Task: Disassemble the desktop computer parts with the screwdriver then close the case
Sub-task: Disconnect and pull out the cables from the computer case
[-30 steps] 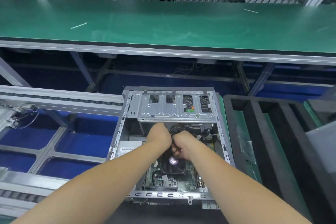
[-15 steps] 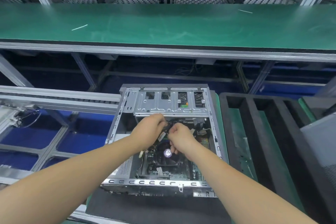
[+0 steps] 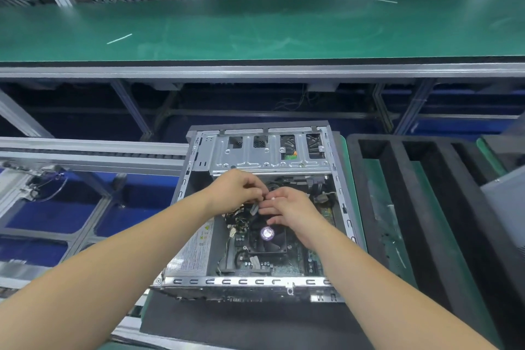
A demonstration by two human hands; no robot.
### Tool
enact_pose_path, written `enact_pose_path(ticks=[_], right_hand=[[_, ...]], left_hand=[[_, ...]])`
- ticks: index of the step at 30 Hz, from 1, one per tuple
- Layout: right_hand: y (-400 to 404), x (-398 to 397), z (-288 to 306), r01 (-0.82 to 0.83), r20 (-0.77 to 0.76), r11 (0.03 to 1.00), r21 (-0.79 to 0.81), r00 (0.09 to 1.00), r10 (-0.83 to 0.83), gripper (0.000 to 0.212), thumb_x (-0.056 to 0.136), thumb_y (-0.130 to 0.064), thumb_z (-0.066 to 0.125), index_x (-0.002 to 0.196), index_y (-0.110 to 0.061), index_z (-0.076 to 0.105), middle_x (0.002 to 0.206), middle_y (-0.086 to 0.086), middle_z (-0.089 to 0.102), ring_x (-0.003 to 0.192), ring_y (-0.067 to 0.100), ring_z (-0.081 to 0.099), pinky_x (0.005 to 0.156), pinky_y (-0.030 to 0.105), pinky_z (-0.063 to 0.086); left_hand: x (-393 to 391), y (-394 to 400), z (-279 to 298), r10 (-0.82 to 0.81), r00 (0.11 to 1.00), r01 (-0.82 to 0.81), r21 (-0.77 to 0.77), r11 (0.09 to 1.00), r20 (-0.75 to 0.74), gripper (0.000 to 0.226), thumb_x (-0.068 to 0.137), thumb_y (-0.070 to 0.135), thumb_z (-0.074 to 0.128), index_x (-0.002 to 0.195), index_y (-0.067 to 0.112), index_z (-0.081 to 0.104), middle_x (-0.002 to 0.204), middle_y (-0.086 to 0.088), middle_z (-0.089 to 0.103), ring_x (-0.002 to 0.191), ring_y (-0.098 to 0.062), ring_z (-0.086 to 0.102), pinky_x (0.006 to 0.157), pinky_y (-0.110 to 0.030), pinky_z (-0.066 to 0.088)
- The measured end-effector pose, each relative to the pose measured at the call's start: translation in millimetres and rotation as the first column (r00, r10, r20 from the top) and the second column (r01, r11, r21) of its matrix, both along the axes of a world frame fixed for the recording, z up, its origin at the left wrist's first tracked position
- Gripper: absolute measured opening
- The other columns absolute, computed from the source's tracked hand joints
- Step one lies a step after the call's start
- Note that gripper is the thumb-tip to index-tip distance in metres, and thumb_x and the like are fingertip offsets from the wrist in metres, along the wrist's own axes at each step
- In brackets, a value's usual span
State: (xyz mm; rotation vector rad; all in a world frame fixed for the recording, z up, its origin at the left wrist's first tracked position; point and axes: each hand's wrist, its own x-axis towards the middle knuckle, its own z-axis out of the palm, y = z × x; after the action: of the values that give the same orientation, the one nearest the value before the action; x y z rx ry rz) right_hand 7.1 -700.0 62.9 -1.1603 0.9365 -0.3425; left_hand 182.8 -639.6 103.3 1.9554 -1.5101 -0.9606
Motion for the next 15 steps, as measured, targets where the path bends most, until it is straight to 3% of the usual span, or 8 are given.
enact_pose_path(ticks=[2,7,12,15], right_hand=[[-0.7,-0.6,0.2,0.006,-0.007,1.0,-0.003,1.0,-0.006,0.014,0.105,-0.001,0.05,0.11,-0.003,0.063,0.103,0.013,0.078,0.09,0.016,0.078,0.068,0.028,0.063],[-0.3,-2.9,-1.8,0.003,-0.001,1.0,0.001,1.0,-0.003,0.013,0.105,-0.002,0.052,0.114,0.0,0.061,0.104,0.015,0.078,0.091,0.018,0.078,0.069,0.028,0.063],[0.4,-2.9,-2.7,-0.005,-0.003,1.0,0.004,1.0,0.005,0.014,0.101,0.0,0.058,0.115,-0.001,0.062,0.103,0.015,0.078,0.092,0.019,0.078,0.07,0.03,0.064],[0.1,-2.5,-2.6,0.002,0.001,1.0,0.0,1.0,-0.002,0.015,0.098,0.0,0.064,0.114,-0.001,0.063,0.103,0.016,0.078,0.093,0.019,0.078,0.071,0.031,0.064]], left_hand=[[-0.5,0.0,-0.2,0.012,1.0,-0.012,-0.008,1.0,0.006,0.015,0.096,0.014,0.067,0.098,0.022,0.079,0.086,0.009,0.078,0.082,-0.004,0.073,0.075,-0.016,0.054],[-3.0,0.3,-3.7,-0.018,0.989,0.02,-0.011,1.0,0.146,0.01,0.092,0.022,0.071,0.095,0.029,0.078,0.082,0.009,0.075,0.077,-0.017,0.07,0.073,-0.034,0.057],[-3.2,2.3,-8.0,-0.112,0.933,0.143,-0.068,0.987,0.341,0.013,0.096,0.024,0.068,0.104,0.024,0.079,0.097,0.011,0.072,0.09,-0.008,0.063,0.082,-0.024,0.05],[-2.8,2.1,-8.4,-0.093,0.93,0.13,-0.082,0.988,0.355,0.011,0.096,0.025,0.067,0.099,0.024,0.078,0.093,0.013,0.07,0.085,-0.003,0.061,0.078,-0.024,0.05]])
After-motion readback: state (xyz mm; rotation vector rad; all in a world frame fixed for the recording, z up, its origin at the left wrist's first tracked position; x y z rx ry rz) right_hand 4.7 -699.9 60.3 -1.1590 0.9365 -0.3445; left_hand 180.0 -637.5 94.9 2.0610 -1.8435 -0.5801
